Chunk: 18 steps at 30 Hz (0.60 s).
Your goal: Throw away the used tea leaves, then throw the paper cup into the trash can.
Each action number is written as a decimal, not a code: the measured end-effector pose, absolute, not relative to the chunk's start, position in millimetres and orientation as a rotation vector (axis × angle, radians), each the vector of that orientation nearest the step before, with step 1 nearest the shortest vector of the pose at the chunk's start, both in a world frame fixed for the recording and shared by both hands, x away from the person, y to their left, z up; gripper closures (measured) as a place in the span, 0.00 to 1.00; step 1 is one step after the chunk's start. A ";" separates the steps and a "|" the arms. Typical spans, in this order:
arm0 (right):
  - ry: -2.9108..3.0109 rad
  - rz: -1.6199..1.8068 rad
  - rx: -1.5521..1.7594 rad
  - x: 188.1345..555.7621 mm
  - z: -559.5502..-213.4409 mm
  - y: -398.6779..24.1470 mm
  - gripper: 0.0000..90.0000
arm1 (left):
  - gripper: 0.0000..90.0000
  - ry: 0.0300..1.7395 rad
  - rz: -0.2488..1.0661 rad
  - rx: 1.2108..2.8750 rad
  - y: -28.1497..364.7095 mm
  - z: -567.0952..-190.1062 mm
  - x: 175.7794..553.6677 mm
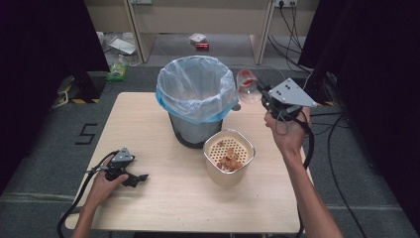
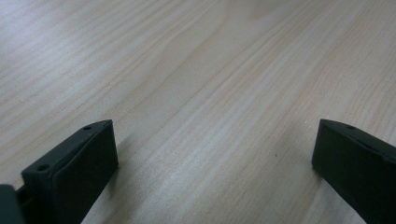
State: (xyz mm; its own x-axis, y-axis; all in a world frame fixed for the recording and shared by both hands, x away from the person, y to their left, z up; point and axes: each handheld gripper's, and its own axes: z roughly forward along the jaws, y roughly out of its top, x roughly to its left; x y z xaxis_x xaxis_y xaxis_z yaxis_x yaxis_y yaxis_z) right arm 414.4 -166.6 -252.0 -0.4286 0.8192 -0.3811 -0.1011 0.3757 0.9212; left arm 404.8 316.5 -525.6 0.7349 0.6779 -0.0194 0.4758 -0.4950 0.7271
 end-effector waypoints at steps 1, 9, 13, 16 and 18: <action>1.688 1.222 0.639 416.2 -249.1 -162.6 0.97 | 0.00 0.866 0.348 2.189 316.5 -525.6 404.8; 1.733 1.277 0.617 437.3 -236.3 -116.5 0.97 | 0.00 0.866 0.348 2.188 316.5 -525.6 404.8; 1.784 1.294 0.626 454.9 -237.9 -91.7 0.97 | 0.00 0.866 0.349 2.187 316.5 -525.7 404.7; 1.815 1.282 0.628 462.7 -240.4 -83.6 0.97 | 0.00 0.866 0.349 2.188 316.5 -525.7 404.8; 1.855 1.252 0.638 475.1 -245.4 -73.9 0.96 | 0.00 0.866 0.349 2.188 316.5 -525.7 404.8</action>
